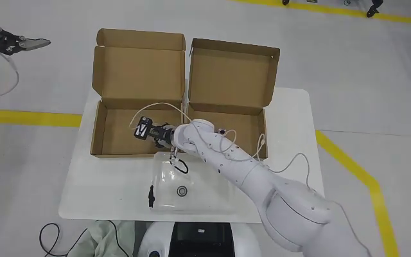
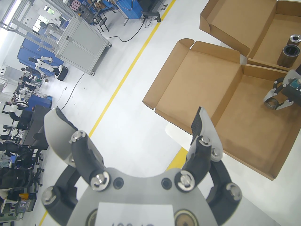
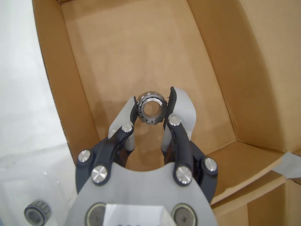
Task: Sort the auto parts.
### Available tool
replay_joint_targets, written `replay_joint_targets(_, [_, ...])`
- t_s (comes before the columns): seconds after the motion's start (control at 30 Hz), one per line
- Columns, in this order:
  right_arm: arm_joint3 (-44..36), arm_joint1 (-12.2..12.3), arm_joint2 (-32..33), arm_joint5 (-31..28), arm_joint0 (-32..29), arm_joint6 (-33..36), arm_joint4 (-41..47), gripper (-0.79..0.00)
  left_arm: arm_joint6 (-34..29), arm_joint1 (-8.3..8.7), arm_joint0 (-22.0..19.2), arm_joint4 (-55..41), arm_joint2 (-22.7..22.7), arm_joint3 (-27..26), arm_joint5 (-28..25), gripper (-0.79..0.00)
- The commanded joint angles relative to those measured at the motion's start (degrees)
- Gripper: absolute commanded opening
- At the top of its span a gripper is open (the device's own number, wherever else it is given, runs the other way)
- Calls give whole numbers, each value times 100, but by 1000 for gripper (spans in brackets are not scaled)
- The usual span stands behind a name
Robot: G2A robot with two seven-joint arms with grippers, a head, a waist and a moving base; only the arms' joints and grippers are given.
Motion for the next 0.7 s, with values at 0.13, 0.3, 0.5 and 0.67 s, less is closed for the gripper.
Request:
replay_joint_targets(0.13, [320,-185,12,112,61,-39,-49,-329,0,0,0,0,0,0,0,0])
replay_joint_targets(0.3, [506,-289,50,79,109,-138,-86,-363,0,0,0,0,0,0,0,0])
replay_joint_targets(0.5, [577,-356,128,74,179,-424,-168,-348,0,0,0,0,0,0,0,0])
replay_joint_targets(0.67, [524,-321,252,85,235,-732,-265,-339,0,0,0,0,0,0,0,0])
